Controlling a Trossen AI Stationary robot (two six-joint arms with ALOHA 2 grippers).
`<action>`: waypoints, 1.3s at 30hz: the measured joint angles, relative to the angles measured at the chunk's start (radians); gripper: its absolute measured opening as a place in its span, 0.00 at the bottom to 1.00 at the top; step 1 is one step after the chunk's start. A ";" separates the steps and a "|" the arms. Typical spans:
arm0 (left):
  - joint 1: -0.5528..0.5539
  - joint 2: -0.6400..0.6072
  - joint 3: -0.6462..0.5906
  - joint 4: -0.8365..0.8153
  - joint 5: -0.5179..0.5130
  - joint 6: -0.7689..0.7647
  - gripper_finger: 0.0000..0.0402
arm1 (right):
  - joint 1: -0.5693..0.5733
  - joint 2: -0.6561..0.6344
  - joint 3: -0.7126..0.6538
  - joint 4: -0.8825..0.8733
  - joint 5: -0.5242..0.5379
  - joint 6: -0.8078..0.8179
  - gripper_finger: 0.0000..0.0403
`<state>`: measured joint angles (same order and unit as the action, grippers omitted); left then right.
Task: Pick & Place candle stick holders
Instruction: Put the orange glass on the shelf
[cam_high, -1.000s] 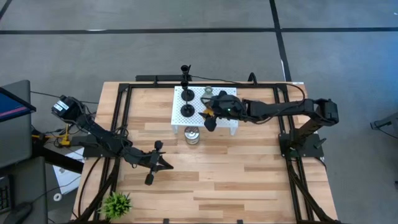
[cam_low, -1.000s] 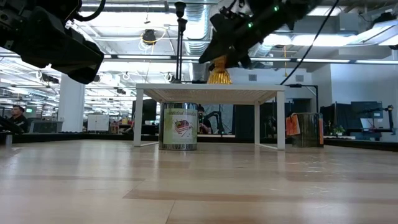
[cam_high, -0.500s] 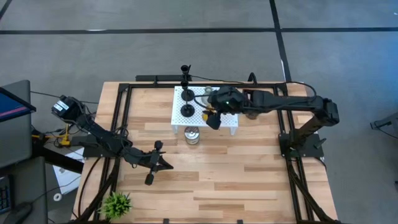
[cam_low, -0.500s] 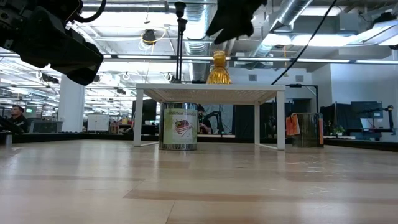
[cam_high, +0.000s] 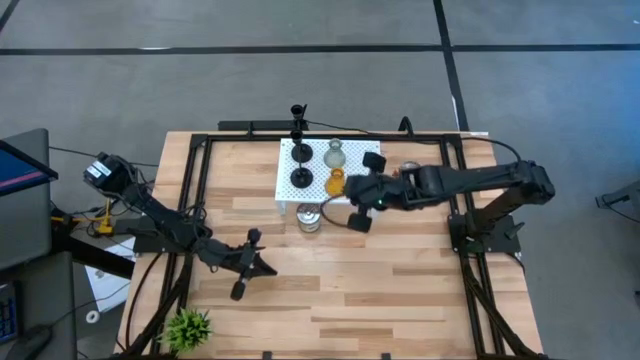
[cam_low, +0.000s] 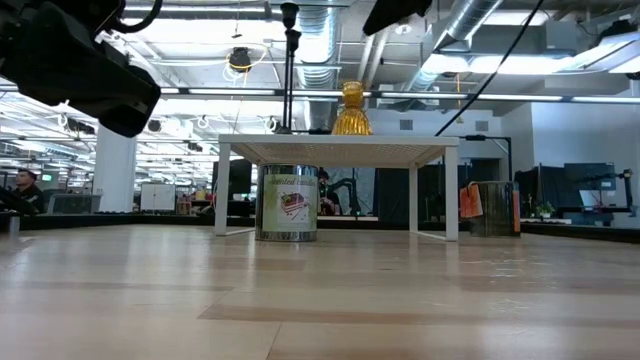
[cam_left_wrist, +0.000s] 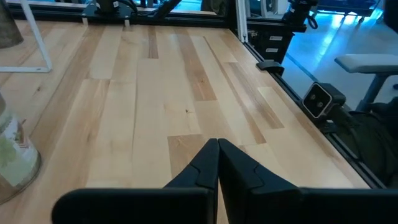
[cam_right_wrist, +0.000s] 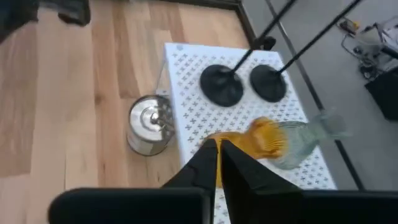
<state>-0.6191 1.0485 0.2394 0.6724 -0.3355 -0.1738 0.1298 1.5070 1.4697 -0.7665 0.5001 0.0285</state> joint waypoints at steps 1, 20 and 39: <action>-0.004 0.000 0.000 0.000 0.000 0.000 0.02 | 0.008 0.000 -0.023 0.018 0.001 -0.001 0.03; -0.011 0.000 0.000 0.000 -0.001 0.000 0.02 | -0.084 0.003 -0.396 0.391 0.079 -0.003 0.00; -0.011 0.000 0.000 0.000 -0.001 0.000 0.02 | -0.127 0.003 -0.395 0.471 0.022 -0.029 0.00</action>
<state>-0.6300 1.0485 0.2394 0.6727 -0.3363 -0.1738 0.0025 1.5097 1.0752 -0.2955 0.5224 -0.0009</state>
